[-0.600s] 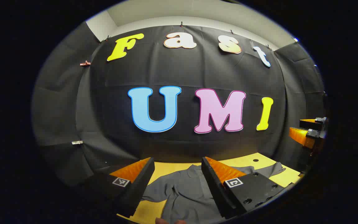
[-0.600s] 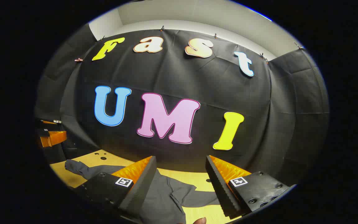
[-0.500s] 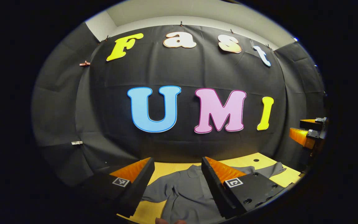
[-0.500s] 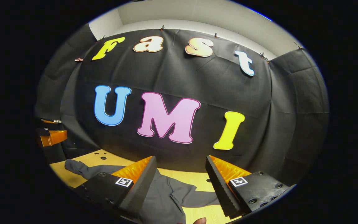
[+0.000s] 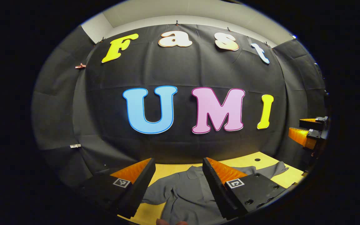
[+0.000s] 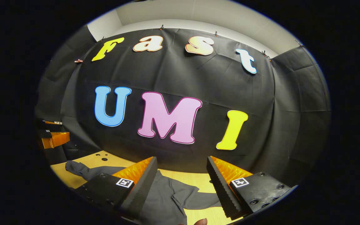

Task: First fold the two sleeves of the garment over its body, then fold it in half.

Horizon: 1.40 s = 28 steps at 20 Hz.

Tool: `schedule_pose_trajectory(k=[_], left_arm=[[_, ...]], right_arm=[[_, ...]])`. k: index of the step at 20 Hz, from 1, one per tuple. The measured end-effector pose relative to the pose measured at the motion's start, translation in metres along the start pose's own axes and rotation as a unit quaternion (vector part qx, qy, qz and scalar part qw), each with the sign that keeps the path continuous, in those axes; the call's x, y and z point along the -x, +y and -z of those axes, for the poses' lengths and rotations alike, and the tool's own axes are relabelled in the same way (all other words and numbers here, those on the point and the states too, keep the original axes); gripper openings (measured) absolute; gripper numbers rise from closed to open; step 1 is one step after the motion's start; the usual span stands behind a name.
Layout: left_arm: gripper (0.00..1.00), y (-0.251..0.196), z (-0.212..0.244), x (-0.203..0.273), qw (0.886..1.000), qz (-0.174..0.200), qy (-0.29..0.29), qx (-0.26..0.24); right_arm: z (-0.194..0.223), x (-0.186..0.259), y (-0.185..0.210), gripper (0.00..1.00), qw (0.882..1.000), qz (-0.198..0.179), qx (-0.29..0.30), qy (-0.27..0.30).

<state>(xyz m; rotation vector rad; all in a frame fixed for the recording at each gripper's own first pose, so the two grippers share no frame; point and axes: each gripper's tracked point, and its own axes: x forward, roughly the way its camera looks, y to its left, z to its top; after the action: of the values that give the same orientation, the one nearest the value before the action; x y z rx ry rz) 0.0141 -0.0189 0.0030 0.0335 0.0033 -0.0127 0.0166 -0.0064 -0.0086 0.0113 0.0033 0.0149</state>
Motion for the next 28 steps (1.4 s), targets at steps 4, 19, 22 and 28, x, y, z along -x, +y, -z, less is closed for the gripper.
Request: schedule_pose_trajectory(k=[4, 19, 22, 28], left_arm=[[0.95, -0.008, 0.003, -0.006, 1.0, 0.005, 0.005, 0.0], [0.96, -0.06, 0.057, -0.028, 0.997, 0.016, 0.077, -0.004], [0.96, -0.068, 0.067, -0.034, 0.995, 0.01, 0.095, -0.006], [0.95, -0.072, 0.084, -0.037, 0.992, -0.01, 0.127, -0.009]], right_arm=[[0.01, -0.009, -0.015, 0.98, 1.0, 0.009, 0.009, 0.009], [0.207, -0.082, -0.196, 0.98, 0.976, 0.113, 0.01, 0.186], [0.275, -0.094, -0.221, 0.98, 0.961, 0.124, -0.018, 0.247], [0.394, -0.097, -0.257, 0.98, 0.923, 0.148, -0.065, 0.35]])
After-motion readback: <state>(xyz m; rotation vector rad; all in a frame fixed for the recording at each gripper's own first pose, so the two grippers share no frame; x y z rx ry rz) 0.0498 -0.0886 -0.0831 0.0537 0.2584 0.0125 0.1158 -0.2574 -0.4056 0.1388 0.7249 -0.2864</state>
